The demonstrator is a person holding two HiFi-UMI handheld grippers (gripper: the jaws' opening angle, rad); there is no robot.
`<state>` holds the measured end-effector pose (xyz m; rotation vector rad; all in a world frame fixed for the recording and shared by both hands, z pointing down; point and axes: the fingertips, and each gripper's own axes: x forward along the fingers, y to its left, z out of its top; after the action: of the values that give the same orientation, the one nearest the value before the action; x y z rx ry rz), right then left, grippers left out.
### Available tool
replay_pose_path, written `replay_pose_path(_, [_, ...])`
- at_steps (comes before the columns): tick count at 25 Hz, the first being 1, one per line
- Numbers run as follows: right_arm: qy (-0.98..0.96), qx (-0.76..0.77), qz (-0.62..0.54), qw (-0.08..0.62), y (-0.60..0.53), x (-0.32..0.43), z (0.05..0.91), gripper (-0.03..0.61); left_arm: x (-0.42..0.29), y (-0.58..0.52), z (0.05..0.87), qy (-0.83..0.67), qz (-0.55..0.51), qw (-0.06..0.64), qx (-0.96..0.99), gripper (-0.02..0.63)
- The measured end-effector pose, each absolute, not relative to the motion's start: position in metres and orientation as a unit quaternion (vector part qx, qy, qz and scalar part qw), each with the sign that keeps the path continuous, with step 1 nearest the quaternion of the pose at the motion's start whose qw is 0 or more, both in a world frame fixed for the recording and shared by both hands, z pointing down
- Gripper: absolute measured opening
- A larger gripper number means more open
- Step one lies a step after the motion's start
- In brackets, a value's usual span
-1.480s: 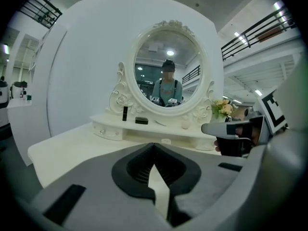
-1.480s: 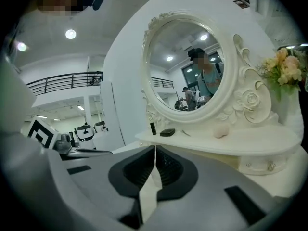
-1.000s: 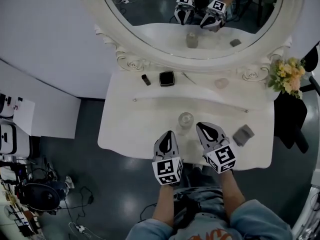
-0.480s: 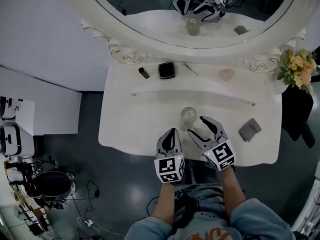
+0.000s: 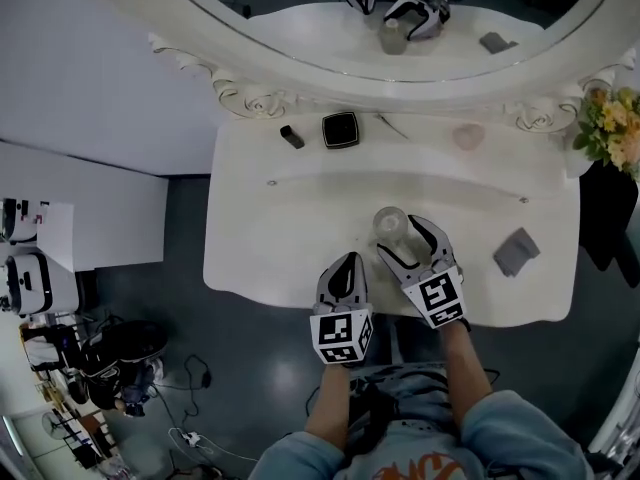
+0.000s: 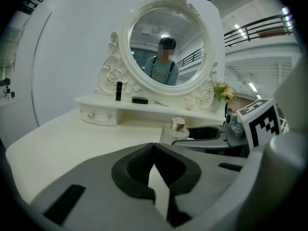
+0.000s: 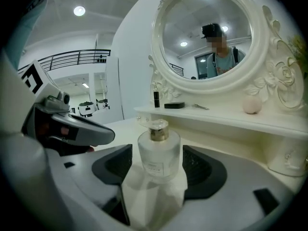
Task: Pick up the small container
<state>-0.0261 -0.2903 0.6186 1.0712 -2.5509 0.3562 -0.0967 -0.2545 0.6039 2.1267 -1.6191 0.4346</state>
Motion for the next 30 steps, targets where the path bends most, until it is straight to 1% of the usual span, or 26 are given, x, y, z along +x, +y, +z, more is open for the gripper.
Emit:
replay_pose_path(9, [-0.895,0.380,0.106,0.209,-0.306,-0.039,0.633,0.314,-0.097,-0.264,0.613,-0.566,0.154,0.231,0.776,0.021])
replay_pose_path(20, [-0.896,0.373,0.112,0.211,-0.317,-0.051,0.638,0.318,-0.113,-0.264,0.615,-0.574,0.154,0.245,0.766,0.021])
replay_pose_path(23, [-0.894,0.376,0.121,0.213,-0.317,-0.051,0.639,0.316,-0.113,-0.262,0.611,-0.578,0.152,0.242,0.764,0.021])
replay_pose_path(27, [-0.885,0.377,0.134,0.239,-0.317,-0.049,0.640,0.318,-0.111,-0.260,0.606,-0.584,0.142,0.241,0.762,0.021])
replay_pose_path(30, [-0.878,0.381,0.157,0.241,-0.314,-0.048,0.636,0.324,-0.112,-0.259,0.605,-0.594,0.128,0.247,0.754,0.021])
